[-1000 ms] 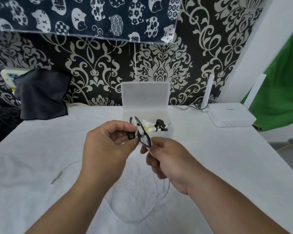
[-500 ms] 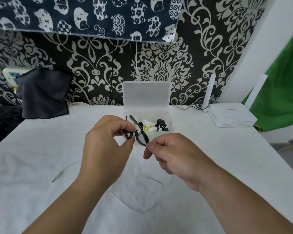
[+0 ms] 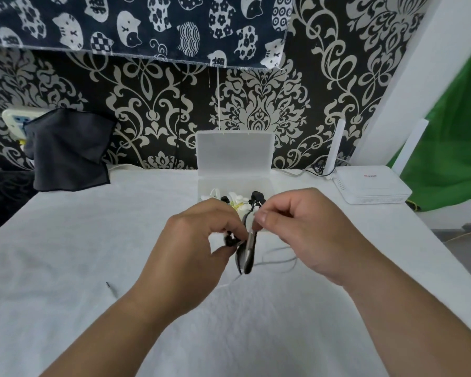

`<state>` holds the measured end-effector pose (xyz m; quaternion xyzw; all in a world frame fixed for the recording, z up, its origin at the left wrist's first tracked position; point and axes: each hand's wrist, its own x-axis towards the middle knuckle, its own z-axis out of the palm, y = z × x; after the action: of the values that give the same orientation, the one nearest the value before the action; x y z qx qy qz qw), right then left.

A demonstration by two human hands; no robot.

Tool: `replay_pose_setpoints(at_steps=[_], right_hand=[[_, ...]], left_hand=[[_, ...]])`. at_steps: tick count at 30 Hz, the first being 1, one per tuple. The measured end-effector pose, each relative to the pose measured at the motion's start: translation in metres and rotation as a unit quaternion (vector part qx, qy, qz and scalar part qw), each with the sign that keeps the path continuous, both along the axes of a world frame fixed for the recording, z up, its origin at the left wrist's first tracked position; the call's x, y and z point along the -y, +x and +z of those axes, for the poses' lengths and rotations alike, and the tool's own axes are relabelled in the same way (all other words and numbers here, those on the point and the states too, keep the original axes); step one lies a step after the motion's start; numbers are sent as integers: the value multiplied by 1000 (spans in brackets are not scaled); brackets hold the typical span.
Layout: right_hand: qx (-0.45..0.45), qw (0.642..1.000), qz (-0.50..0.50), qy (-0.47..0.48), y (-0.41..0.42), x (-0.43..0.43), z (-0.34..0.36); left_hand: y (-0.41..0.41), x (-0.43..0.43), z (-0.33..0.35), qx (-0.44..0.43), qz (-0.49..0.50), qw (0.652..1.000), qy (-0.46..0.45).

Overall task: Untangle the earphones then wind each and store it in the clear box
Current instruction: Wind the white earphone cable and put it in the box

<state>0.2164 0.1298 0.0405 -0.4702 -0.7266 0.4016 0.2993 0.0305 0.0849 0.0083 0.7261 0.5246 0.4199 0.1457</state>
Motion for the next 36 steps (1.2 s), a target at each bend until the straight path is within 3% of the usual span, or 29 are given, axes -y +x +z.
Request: replay_pose_setpoints(at_steps=[7, 13, 17, 24, 28, 32, 36], right_hand=[[-34, 995, -75, 61, 2, -7, -6], [-107, 979, -20, -170, -5, -7, -22], [-106, 968, 21, -228, -17, 2, -29], [-40, 971, 80, -223, -25, 12, -21], [2, 980, 76, -182, -22, 13, -14], [-8, 986, 61, -155, -17, 11, -9], [2, 994, 47, -98, -12, 10, -2]], left_hand=[[4, 1, 5, 143, -42, 987, -64], [8, 1, 7, 295, -73, 944, -126], [6, -3, 8, 384, 46, 916, -109], [-3, -6, 3, 295, 170, 937, -78], [-4, -6, -2, 174, 205, 962, -39], [-8, -4, 1, 22, 201, 979, 33], [-9, -5, -3, -93, 119, 986, 71]])
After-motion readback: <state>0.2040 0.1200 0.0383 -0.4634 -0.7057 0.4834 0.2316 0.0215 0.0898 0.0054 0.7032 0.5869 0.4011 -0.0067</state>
